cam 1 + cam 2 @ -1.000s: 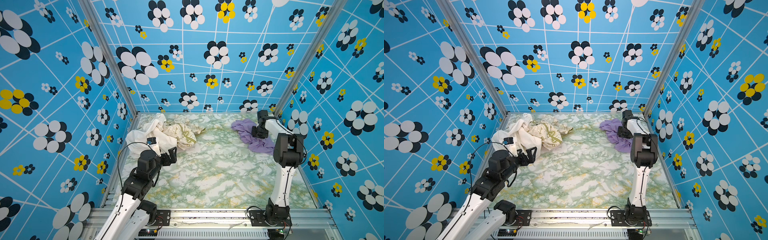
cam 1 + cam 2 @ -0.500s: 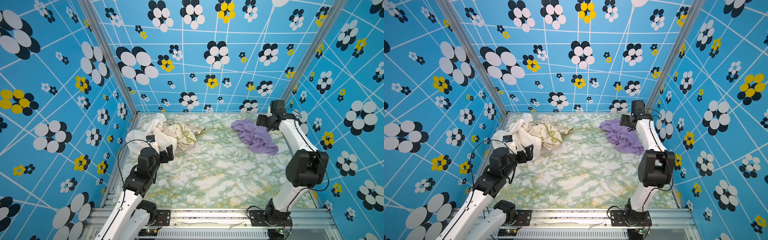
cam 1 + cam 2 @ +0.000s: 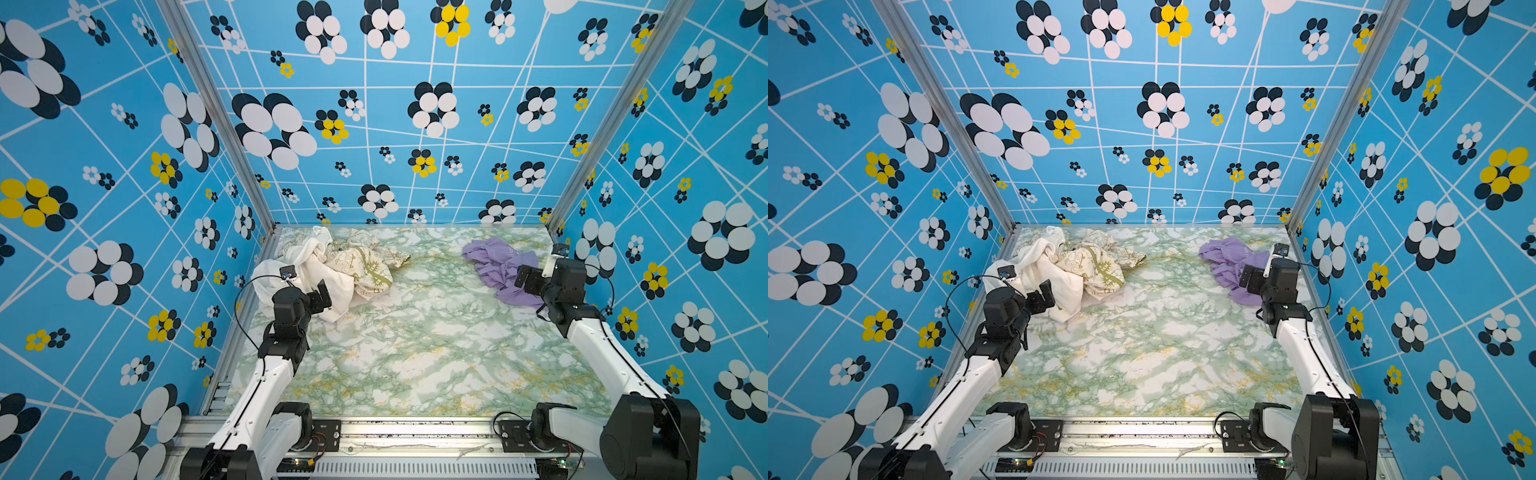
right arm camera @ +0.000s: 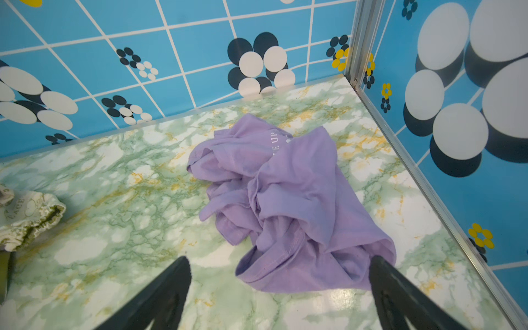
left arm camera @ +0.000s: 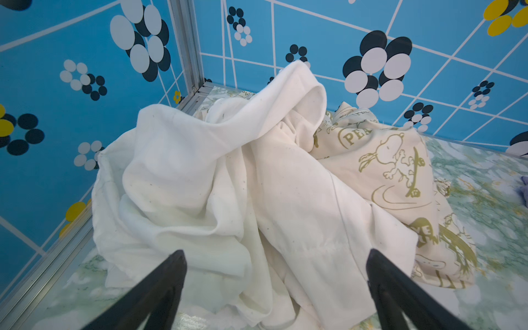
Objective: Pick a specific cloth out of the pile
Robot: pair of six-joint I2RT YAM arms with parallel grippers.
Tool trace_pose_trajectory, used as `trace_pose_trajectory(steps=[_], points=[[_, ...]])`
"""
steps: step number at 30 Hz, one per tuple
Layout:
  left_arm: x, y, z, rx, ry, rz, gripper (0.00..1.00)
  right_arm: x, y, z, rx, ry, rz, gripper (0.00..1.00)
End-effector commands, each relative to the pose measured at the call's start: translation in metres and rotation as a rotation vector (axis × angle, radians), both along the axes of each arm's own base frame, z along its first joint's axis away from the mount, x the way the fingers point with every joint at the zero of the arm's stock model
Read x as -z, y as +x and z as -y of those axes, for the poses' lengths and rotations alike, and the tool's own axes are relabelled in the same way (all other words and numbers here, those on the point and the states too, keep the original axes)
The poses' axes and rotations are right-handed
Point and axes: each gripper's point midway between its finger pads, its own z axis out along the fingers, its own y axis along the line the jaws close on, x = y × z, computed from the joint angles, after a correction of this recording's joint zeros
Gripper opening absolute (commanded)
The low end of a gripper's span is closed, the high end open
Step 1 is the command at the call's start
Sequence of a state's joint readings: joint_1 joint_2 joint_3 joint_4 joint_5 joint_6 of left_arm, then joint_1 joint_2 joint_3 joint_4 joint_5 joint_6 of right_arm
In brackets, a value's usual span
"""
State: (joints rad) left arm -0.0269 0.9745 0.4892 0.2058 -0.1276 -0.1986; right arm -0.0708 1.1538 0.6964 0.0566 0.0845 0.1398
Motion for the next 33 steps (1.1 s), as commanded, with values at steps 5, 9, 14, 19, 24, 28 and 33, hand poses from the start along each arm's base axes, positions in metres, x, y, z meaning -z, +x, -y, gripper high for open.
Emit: trace_pose_trajectory(steps=[5,9,14,19,24,28,33], points=[[0.011,0.021,-0.006,0.007,0.062,0.079,0.99,0.033,-0.011,0.007,0.031,-0.051,0.112,0.99],[0.022,0.023,-0.009,-0.003,0.079,0.102,0.99,0.054,-0.01,0.008,0.037,-0.046,0.115,0.99],[0.036,0.027,-0.008,0.014,0.121,0.113,0.99,0.063,-0.003,0.004,0.015,-0.034,0.205,0.99],[0.053,0.032,0.002,0.073,0.127,0.114,0.99,0.075,-0.001,-0.005,-0.038,-0.038,0.234,0.99],[0.068,0.035,0.012,0.137,0.129,0.113,0.99,0.078,-0.007,-0.007,-0.045,-0.045,0.333,0.99],[0.082,0.04,0.022,0.195,0.136,0.1,0.99,0.08,0.001,-0.01,-0.067,-0.041,0.297,0.99],[0.085,0.048,0.02,0.186,0.135,0.056,0.99,0.087,0.016,-0.017,-0.117,-0.033,0.21,0.99]])
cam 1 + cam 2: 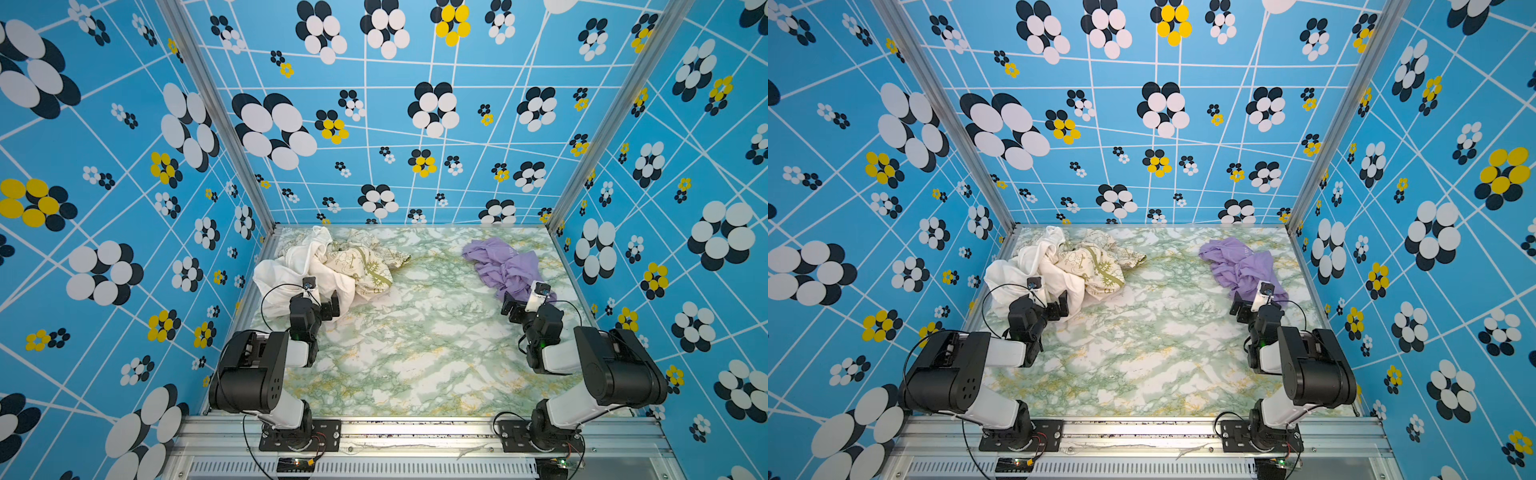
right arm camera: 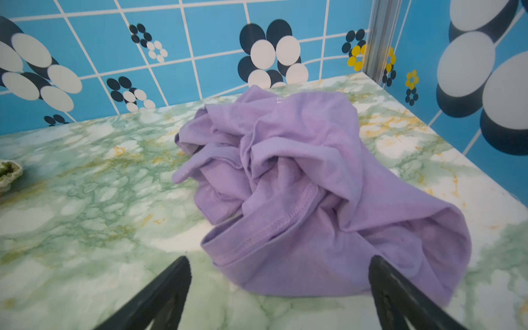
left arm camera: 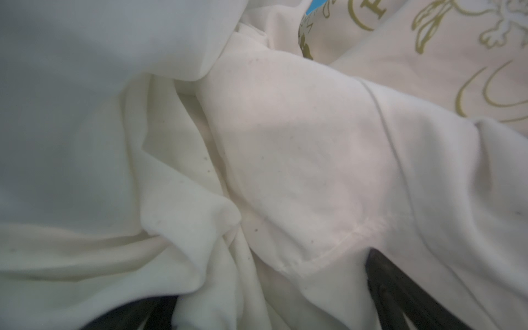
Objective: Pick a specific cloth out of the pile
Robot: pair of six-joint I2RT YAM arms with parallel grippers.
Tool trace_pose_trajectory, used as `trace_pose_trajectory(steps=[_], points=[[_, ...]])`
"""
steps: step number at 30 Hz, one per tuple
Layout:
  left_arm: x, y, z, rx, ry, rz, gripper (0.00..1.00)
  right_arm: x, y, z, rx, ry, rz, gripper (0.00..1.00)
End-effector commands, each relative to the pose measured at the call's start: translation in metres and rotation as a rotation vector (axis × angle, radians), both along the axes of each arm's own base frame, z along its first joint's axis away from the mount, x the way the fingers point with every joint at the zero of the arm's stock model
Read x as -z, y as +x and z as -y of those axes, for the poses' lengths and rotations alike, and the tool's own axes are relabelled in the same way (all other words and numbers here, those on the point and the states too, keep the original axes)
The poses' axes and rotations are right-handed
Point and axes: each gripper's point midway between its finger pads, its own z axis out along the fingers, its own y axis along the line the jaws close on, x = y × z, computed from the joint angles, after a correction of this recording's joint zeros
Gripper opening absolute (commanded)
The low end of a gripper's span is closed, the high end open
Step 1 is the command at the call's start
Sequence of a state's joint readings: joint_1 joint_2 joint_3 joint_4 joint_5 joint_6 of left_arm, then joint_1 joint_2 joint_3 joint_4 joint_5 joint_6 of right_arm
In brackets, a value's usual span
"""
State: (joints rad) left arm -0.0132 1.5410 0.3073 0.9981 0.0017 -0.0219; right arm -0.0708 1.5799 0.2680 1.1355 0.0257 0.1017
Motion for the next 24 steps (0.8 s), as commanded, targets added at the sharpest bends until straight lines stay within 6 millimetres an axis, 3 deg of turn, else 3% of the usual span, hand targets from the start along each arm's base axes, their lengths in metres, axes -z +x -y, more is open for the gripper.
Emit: trace_pose_trajectory(steps=[1,11,17,24], points=[[-0.008,0.012,-0.001,0.002,0.007,0.0,0.99,-0.005,0.012,-0.007,-0.047,-0.01,-0.024,0.99],[-0.007,0.014,-0.004,-0.026,0.017,-0.007,0.99,-0.005,0.014,-0.009,-0.04,-0.027,-0.035,0.99],[-0.007,0.014,-0.004,-0.026,0.017,-0.008,0.99,-0.004,0.016,-0.034,-0.168,-0.068,-0.047,0.99],[-0.007,0.014,-0.004,-0.025,0.017,-0.008,0.99,-0.004,0.016,-0.034,-0.166,-0.068,-0.048,0.99]])
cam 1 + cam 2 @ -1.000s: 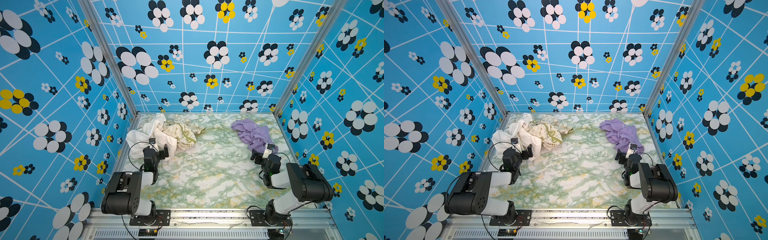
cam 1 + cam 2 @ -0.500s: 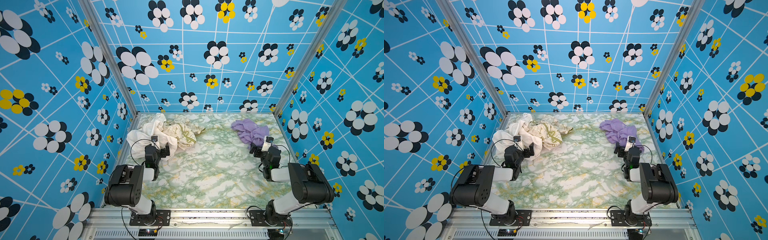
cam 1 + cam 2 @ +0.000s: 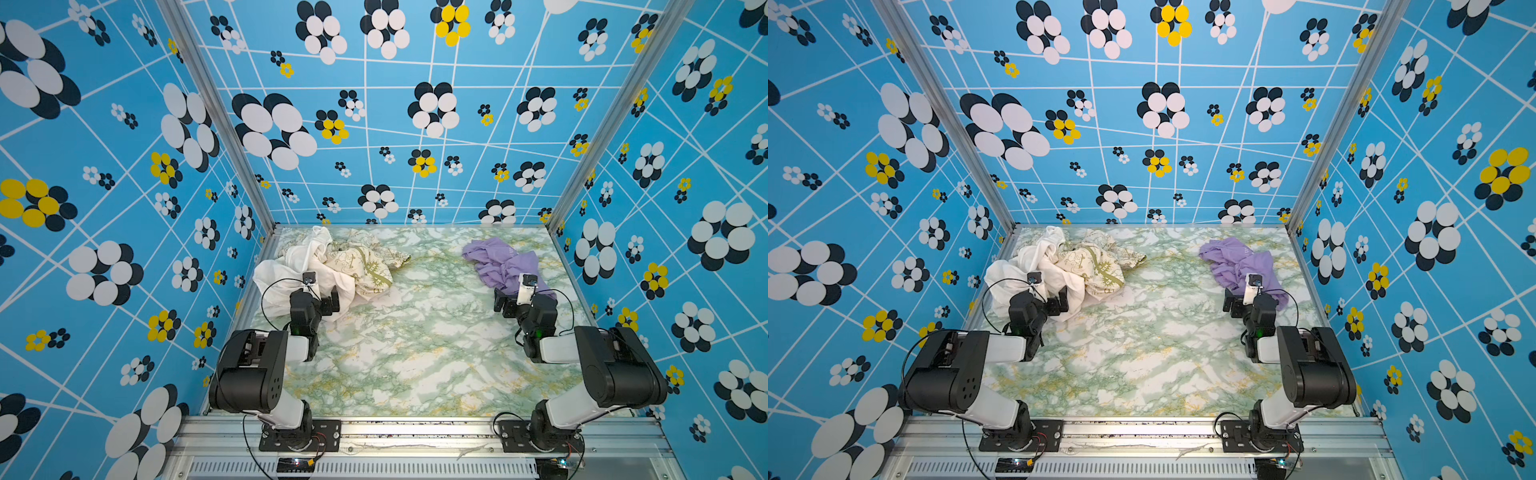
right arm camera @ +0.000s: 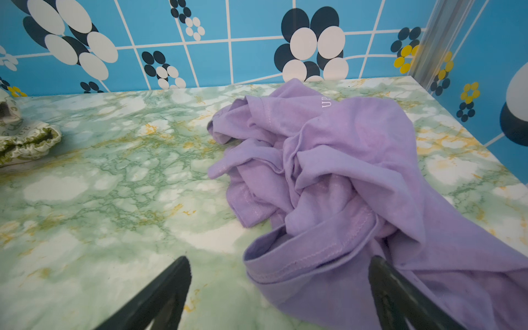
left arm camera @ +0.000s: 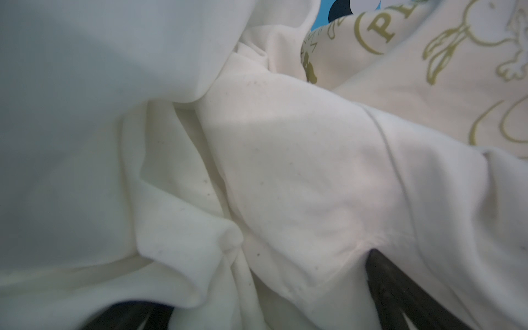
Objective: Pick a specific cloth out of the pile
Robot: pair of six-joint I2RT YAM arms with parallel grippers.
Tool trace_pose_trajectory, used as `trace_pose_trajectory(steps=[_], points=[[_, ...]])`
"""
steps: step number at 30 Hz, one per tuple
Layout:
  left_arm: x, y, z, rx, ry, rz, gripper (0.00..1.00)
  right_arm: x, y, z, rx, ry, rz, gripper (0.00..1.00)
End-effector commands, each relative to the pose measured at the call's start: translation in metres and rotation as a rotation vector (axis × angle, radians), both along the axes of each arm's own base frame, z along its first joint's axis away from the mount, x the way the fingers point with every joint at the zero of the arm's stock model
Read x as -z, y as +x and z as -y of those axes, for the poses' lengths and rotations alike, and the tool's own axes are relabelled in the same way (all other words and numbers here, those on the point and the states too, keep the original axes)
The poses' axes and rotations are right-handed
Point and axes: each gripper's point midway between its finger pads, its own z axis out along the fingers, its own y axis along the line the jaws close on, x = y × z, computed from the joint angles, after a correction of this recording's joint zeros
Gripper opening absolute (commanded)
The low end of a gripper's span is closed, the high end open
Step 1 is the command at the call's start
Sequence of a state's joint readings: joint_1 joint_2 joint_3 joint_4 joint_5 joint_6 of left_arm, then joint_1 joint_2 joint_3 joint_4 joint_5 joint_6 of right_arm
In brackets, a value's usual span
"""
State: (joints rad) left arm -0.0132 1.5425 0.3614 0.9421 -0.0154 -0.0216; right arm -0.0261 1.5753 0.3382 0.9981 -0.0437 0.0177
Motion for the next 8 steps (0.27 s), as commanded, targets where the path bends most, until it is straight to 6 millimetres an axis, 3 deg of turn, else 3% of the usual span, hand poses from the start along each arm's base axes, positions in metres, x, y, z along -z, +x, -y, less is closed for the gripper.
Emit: trace_pose_trajectory(steps=[1,8], points=[[-0.0004,0.003,-0.0012,-0.009,0.011,-0.005,0.99,-0.0083,0.0044,-0.0052,-0.031,-0.008,0.014,0.99],[-0.0008,0.0032,-0.0008,-0.008,0.011,-0.004,0.99,-0.0092,0.0036,-0.0051,-0.028,-0.01,0.02,0.99]])
